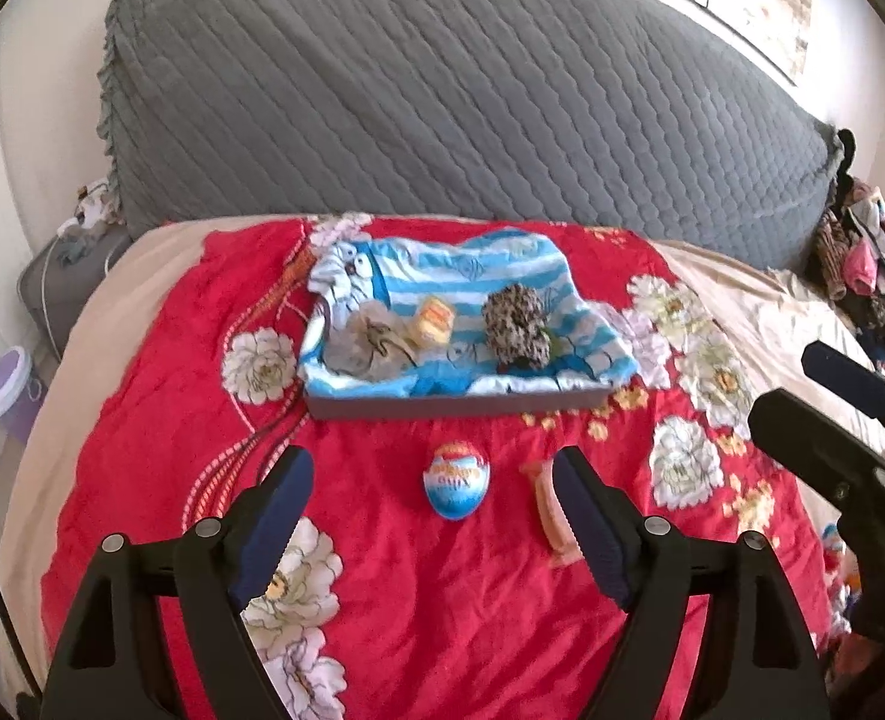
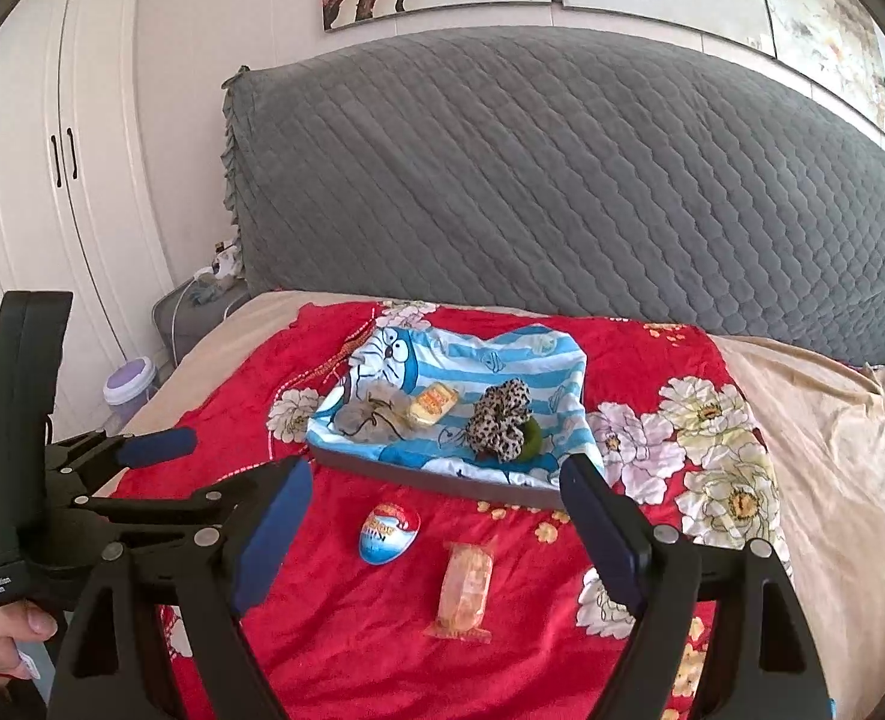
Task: Organize objects
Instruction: 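Move the left tool to the Kinder egg while the right tool approaches the orange snack packet, then grasp the Kinder egg with the left tool while the right tool grasps the orange snack packet, then lift the Kinder egg and orange snack packet and carry them toward the tray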
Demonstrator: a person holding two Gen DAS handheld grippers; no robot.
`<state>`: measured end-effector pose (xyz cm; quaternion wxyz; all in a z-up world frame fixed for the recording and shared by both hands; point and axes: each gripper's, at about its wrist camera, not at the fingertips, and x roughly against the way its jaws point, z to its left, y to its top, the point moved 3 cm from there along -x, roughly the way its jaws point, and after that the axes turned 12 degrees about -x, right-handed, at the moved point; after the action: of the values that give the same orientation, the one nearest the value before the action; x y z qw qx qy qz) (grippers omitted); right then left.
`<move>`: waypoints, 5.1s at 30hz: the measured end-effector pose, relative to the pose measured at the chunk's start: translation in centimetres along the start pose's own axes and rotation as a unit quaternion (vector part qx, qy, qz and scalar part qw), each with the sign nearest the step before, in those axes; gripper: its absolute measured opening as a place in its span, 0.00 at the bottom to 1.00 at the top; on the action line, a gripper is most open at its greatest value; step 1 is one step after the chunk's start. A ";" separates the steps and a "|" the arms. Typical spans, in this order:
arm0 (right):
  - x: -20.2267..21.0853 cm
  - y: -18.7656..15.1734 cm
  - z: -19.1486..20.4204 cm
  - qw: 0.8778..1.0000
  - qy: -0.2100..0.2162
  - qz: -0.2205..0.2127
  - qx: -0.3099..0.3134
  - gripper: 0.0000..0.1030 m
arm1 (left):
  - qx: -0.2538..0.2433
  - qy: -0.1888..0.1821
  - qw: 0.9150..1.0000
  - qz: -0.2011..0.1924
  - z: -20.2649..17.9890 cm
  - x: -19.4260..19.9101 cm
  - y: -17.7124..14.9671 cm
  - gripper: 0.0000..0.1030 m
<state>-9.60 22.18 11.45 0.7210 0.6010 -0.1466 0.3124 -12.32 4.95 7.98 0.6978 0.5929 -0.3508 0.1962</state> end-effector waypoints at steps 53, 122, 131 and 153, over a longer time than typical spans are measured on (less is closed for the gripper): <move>-12.3 -11.5 -4.9 0.978 -0.076 0.194 0.011 0.82 | 0.005 -0.034 0.993 0.115 -0.3 -14.4 -5.9 0.82; -19.0 -12.6 -5.2 0.975 -0.064 0.212 -0.003 0.48 | 0.007 -0.051 0.993 0.108 -1.2 -21.5 -4.4 0.73; -19.1 -12.6 -5.1 0.975 -0.060 0.214 -0.004 0.44 | 0.001 -0.059 0.992 0.110 -1.5 -21.4 -4.5 0.58; -19.0 -12.7 -4.8 0.974 -0.051 0.221 0.005 0.40 | 0.007 -0.072 0.991 0.115 -1.5 -20.8 -4.8 0.52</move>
<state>-16.88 20.54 -10.65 0.6228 0.5725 -0.3103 0.4338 -22.70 8.26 -10.40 0.6392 0.5663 -0.4645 0.2346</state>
